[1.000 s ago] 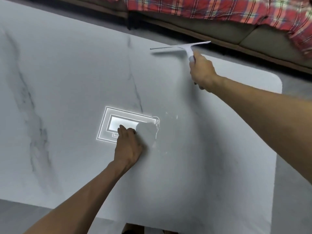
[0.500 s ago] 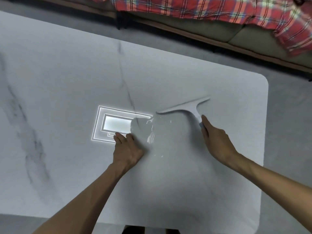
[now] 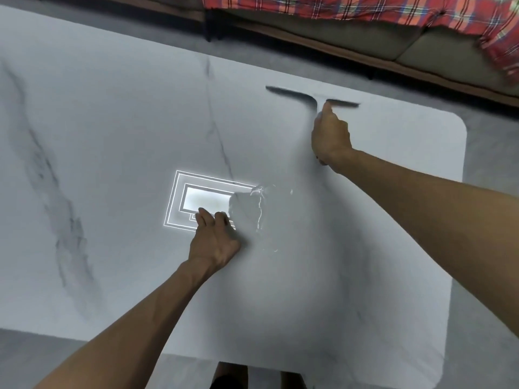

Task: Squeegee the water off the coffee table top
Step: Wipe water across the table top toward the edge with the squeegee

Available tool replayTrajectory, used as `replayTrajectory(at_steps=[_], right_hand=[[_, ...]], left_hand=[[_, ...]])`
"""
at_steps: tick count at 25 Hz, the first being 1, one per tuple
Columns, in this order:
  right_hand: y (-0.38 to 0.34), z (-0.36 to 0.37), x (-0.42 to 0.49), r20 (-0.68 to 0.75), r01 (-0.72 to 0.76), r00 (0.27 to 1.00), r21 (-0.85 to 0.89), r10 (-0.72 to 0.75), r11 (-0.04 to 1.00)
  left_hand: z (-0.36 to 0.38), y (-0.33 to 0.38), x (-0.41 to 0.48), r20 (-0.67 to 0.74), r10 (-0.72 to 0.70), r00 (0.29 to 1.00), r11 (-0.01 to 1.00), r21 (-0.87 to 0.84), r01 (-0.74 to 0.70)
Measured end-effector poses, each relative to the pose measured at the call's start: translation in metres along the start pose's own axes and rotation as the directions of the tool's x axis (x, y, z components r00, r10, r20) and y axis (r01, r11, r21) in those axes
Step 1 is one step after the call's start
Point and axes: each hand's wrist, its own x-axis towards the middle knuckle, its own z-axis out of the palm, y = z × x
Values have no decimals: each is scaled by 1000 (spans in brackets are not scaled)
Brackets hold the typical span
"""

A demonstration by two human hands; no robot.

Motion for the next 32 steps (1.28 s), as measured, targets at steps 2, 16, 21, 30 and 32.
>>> replayTrajectory(at_steps=[2,16,21,30,32], right_hand=[[-3,22,-21,46,126,991,-75,-123,989],[174,-7,-181,355,401,892,-328,-282,856],[154,-45,-163,254,336,927,-234,-276,912],[4,10,-9,12,46,999,32,-47,998],[-1,32,-25,16,123,992,-51,-122,991]], left_hand=[[1,-4,0,-21,-1,1000,999,-48,0],[17,-25,-52,-81,98,992,988,-115,-107],[29,-30,-80,-155,117,981,981,-136,-139],[31,-51,-76,-236,99,967,993,-38,-111],[37,-57,-79,-228,126,965,992,9,-127]])
